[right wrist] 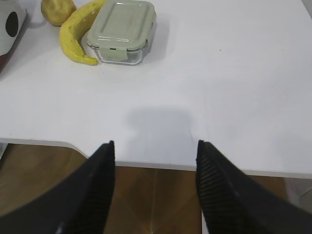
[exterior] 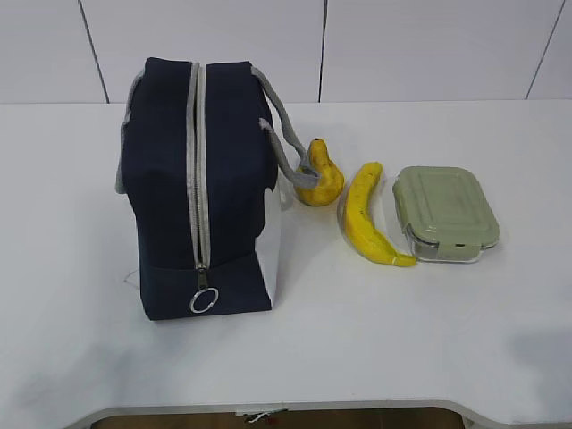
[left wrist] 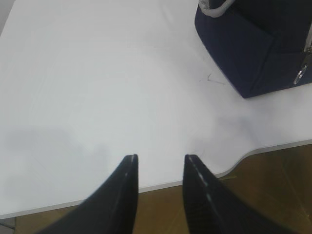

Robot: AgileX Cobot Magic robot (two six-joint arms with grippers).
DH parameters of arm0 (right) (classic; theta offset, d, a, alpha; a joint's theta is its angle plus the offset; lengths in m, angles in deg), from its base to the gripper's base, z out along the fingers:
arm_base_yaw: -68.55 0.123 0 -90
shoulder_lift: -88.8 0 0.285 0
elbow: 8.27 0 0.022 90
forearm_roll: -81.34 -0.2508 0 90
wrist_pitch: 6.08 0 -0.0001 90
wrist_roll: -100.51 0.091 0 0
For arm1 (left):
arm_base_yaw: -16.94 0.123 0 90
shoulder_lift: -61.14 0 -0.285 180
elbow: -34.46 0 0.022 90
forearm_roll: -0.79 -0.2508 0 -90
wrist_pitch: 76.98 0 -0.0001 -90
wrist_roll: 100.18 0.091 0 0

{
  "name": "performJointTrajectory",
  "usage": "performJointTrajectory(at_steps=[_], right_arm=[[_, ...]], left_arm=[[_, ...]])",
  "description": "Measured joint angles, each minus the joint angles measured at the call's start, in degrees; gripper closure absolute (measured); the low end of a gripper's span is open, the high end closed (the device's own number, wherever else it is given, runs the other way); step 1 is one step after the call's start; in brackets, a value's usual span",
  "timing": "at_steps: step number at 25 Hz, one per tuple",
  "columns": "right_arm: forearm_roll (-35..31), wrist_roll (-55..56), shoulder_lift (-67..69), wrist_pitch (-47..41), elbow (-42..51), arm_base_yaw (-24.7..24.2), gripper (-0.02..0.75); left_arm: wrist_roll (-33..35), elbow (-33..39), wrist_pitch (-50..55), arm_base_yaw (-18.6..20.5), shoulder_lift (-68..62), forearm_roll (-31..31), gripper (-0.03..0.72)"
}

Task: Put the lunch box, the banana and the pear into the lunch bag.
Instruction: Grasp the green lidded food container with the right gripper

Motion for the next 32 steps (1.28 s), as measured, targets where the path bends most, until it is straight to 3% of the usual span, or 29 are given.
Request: performJointTrajectory(at_steps=[32], right_arm=[[0.00, 0.00, 0.51, -0.61, -0.11, 0.00, 0.303]], left_arm=[[0.00, 0.00, -0.12, 0.00, 0.00, 0.10, 0.445]])
